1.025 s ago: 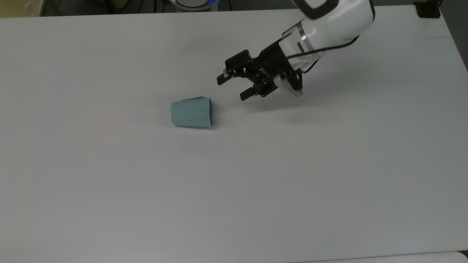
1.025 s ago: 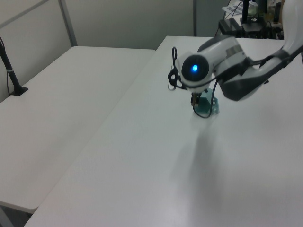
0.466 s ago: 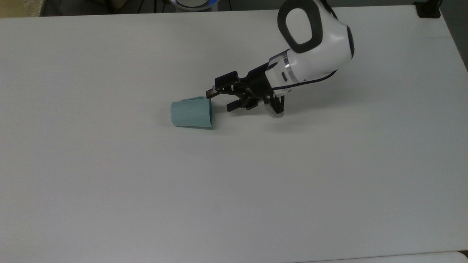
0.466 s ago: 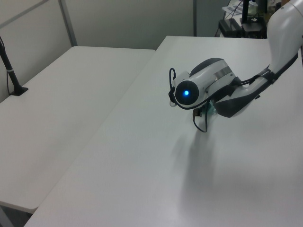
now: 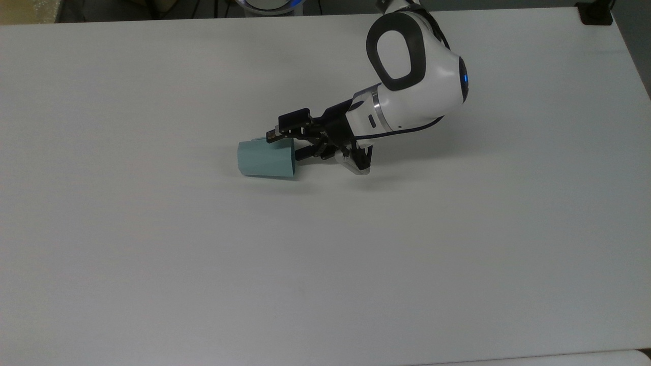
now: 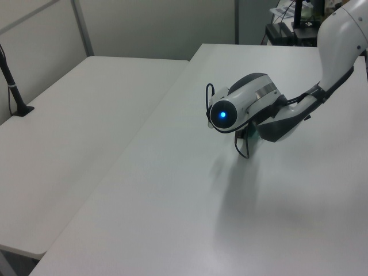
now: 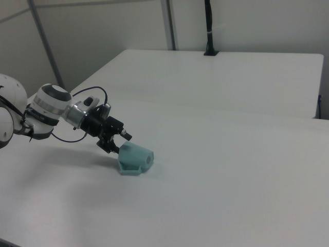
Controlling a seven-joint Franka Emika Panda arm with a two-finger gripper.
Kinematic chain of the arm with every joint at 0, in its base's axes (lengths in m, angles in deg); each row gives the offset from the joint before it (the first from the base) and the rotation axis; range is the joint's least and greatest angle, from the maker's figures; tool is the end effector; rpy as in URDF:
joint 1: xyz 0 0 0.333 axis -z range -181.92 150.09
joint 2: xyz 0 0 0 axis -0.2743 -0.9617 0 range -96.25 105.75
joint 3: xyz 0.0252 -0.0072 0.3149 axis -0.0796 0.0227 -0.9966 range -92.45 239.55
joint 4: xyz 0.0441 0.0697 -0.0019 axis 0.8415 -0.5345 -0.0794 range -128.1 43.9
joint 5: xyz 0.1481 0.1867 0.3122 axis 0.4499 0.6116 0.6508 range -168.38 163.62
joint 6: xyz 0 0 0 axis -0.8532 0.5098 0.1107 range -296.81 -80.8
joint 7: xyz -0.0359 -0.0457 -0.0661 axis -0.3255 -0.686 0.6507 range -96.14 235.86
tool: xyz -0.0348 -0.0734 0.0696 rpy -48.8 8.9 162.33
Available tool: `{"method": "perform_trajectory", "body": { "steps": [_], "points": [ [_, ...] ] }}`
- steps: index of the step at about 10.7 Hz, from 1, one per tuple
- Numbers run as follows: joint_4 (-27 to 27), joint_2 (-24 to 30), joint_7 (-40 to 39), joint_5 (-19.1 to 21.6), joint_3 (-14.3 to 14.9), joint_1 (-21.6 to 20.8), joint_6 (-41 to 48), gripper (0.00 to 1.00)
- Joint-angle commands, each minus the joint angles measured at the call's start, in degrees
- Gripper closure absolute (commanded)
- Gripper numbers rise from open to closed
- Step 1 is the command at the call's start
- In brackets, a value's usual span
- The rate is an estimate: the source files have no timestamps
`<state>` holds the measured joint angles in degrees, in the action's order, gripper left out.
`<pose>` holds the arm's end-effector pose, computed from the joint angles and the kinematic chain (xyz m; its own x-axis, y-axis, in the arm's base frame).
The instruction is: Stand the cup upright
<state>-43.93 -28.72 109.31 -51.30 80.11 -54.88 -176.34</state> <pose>0.5809 0.2909 0.2943 0.9794 0.2018 0.0051 0.1033 -0.5228 0.8462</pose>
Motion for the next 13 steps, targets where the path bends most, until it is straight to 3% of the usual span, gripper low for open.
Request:
{"method": "perform_trajectory", "body": {
  "steps": [1,4,6,7,11,13],
  "points": [
    [-2.0,0.6,1.9,-2.5,0.0,0.6,0.5,0.02],
    [-2.4,0.5,2.2,-3.1,0.0,1.0,0.4,0.38],
    [-3.2,0.2,2.2,-4.3,0.0,1.1,0.3,0.87],
    [-3.2,-0.1,2.2,-4.3,-0.1,1.1,0.3,1.00],
    [-3.3,1.1,1.5,-3.7,-0.1,1.6,-0.4,1.00],
    [-3.5,6.5,0.6,-2.6,-0.1,2.8,-0.4,1.00]
  ]
}}
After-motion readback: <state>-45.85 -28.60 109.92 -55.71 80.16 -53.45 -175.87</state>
